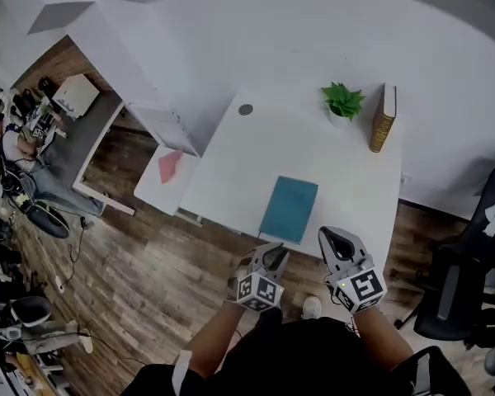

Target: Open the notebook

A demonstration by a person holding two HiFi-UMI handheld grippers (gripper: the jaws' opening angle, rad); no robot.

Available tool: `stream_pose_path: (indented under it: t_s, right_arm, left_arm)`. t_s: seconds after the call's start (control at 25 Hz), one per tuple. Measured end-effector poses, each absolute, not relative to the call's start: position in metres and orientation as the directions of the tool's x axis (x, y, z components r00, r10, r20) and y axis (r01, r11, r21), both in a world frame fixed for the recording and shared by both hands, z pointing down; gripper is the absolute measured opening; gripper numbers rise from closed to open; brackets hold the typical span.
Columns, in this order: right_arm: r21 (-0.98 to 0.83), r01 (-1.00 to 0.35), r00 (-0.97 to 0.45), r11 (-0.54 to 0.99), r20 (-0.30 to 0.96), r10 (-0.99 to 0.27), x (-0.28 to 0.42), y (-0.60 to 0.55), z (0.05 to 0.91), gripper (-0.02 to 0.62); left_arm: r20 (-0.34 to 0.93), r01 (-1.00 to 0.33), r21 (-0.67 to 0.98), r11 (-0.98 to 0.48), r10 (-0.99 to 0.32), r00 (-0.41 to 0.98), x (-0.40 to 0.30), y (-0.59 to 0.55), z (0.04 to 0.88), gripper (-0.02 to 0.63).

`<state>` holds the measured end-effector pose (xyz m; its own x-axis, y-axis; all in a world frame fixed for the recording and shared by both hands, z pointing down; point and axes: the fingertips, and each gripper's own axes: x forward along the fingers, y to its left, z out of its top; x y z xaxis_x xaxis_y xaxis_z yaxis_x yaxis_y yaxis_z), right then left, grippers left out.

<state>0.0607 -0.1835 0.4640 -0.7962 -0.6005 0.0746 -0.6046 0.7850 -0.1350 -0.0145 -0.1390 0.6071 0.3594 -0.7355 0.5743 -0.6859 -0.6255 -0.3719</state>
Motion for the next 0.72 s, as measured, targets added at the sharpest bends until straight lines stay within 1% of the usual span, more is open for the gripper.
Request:
stream_pose_path:
  t_s: [0.08, 0.16, 0.28, 0.36, 0.72]
  right_arm:
    - [-0.124, -0.618, -0.786, 0.776, 0.081, -0.613, 0.059, -0.188, 0.462, 0.002]
    - [-0.114, -0.633, -0.774, 0.766, 0.086, -0.628, 0.059, -0.192, 0.462, 0.002]
    - [-0.101, -0.664, -0.748, 0.741, 0.093, -0.658, 0.062, -0.196, 0.462, 0.002]
    - [-0.098, -0.683, -0.73, 0.723, 0.099, -0.676, 0.063, -0.198, 0.463, 0.002]
    - [-0.082, -0.748, -0.663, 0.658, 0.139, -0.736, 0.078, -0.2, 0.471, 0.002]
  left_arm:
    - [0.61, -0.599, -0.414, -0.685, -0.697, 0.376, -0.015, -0.145, 0.62, 0.099]
    - [0.642, -0.506, -0.456, -0.732, -0.664, 0.384, -0.015, -0.15, 0.632, 0.114]
    - [0.689, -0.346, -0.515, -0.784, -0.619, 0.376, -0.015, -0.156, 0.651, 0.115]
    - [0.716, -0.262, -0.531, -0.806, -0.592, 0.37, -0.014, -0.159, 0.664, 0.115]
    - [0.771, -0.092, -0.516, -0.852, -0.509, 0.382, 0.003, -0.178, 0.705, 0.117]
